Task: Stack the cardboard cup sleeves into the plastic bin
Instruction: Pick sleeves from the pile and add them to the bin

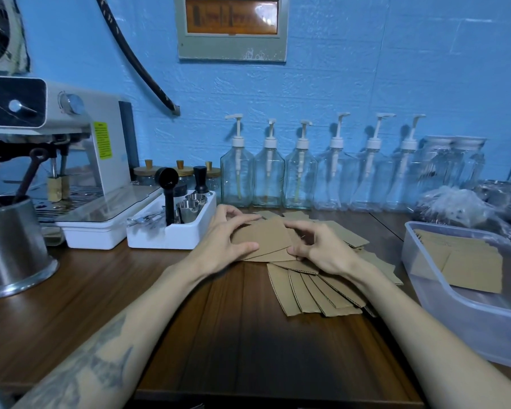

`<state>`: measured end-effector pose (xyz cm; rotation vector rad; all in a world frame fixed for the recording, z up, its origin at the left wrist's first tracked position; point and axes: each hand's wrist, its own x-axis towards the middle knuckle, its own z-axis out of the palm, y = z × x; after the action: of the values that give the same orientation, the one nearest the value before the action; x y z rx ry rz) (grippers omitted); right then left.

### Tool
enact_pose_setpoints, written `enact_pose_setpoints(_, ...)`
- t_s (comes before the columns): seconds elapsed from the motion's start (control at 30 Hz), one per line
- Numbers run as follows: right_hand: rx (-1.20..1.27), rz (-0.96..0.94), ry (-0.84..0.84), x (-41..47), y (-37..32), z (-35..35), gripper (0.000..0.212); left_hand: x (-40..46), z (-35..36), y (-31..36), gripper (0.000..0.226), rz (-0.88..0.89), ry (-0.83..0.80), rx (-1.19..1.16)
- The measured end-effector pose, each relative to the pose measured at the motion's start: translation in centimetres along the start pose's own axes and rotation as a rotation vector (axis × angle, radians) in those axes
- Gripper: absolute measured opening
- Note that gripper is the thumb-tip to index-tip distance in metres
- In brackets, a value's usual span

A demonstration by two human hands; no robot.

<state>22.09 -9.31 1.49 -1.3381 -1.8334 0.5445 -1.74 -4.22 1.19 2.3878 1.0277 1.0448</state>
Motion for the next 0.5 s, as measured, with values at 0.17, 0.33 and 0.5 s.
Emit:
enact_pose_setpoints(0.17,-0.016,0.049,-0.026,-0.2,-0.4,-0.2,0.067,0.1,0.6,-1.5,0.106,-0.175,-0.15,-0.102)
enact_pose_setpoints(0.33,0.018,0.029,-0.065,-0.9,-1.5,-0.3,0.082,0.4,1.2,-1.7,0.101,-0.17,-0.15,-0.241)
enact_pose_setpoints(0.5,-0.02,0.019,-0.087,-1.1,-2.0,-0.1,0.077,0.4,1.2,-1.8,0.08,-0.139,-0.146,-0.289)
